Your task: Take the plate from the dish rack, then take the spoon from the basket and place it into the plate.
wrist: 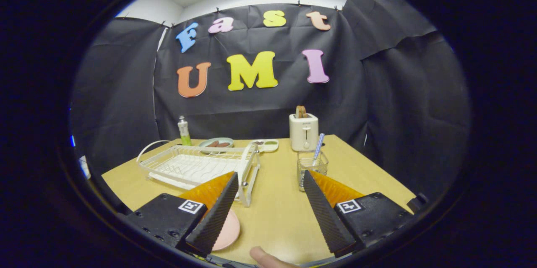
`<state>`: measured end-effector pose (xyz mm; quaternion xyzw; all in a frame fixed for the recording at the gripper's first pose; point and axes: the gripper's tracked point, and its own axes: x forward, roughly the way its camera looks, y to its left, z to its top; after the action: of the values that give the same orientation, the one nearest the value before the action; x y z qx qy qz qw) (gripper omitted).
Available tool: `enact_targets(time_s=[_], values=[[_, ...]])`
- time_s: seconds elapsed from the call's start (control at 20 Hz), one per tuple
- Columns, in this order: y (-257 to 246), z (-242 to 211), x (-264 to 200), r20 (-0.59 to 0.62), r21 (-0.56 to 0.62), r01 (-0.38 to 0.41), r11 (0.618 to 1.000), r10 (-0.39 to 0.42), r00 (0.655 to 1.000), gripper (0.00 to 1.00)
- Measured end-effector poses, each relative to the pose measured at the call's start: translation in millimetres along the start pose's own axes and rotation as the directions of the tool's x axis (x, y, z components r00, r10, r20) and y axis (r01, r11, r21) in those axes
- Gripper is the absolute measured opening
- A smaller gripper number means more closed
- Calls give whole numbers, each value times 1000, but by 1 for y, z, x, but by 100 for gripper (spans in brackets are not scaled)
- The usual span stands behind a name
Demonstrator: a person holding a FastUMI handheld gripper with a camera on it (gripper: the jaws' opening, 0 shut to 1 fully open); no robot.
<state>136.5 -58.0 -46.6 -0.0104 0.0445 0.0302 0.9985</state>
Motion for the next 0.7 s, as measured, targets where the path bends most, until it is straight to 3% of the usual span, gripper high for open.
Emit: enact_targets(time_s=[0.25,0.55,0.7], values=[[-48,31,42,59,15,27,1000,-28,998,100],[-77,39,128,-26,21,-12,1000,12,1000,100],[-91,37,173,-93,33,11,999,-8,996,100]])
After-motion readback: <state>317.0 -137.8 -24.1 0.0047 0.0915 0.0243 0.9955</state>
